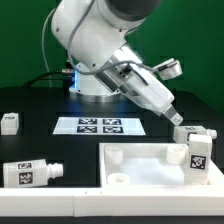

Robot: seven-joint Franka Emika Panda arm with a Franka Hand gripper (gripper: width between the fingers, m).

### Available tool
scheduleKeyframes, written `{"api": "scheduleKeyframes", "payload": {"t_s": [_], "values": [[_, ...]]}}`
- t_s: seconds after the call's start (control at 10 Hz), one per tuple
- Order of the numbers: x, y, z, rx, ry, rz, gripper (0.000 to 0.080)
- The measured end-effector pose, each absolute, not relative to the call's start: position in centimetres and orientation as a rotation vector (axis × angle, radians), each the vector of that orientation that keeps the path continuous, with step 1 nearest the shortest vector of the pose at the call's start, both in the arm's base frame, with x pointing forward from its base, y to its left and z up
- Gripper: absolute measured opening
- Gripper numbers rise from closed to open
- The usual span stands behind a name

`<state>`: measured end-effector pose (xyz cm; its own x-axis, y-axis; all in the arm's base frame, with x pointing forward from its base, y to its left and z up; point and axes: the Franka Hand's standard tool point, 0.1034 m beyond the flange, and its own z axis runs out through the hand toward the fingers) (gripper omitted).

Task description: Assemble square table

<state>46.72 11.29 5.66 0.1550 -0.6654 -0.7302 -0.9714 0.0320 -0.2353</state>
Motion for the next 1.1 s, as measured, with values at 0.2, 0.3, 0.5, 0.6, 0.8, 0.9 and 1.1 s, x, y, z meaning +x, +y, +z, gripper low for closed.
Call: {"api": "scheduleKeyframes", "payload": {"t_s": [0.2,0.3,0.5,0.6,0.8,0.9,1.1], "values": [[46.7,11.1,5.3,-1.733,1.616,0.513,0.0648],[46.7,10.9,5.2,-1.731,1.621,0.510,0.0648],[46.5,10.9,5.1,-1.729,1.624,0.512,0.0648],[45.5,11.9,5.1,-1.671,1.569,0.568,0.0648],[43.9,12.5,3.9,-1.596,1.525,0.651,0.0648],[43.5,12.6,3.5,-1.618,1.537,0.650,0.0648],[43.7,12.3,3.5,-1.613,1.542,0.643,0.0648]]}}
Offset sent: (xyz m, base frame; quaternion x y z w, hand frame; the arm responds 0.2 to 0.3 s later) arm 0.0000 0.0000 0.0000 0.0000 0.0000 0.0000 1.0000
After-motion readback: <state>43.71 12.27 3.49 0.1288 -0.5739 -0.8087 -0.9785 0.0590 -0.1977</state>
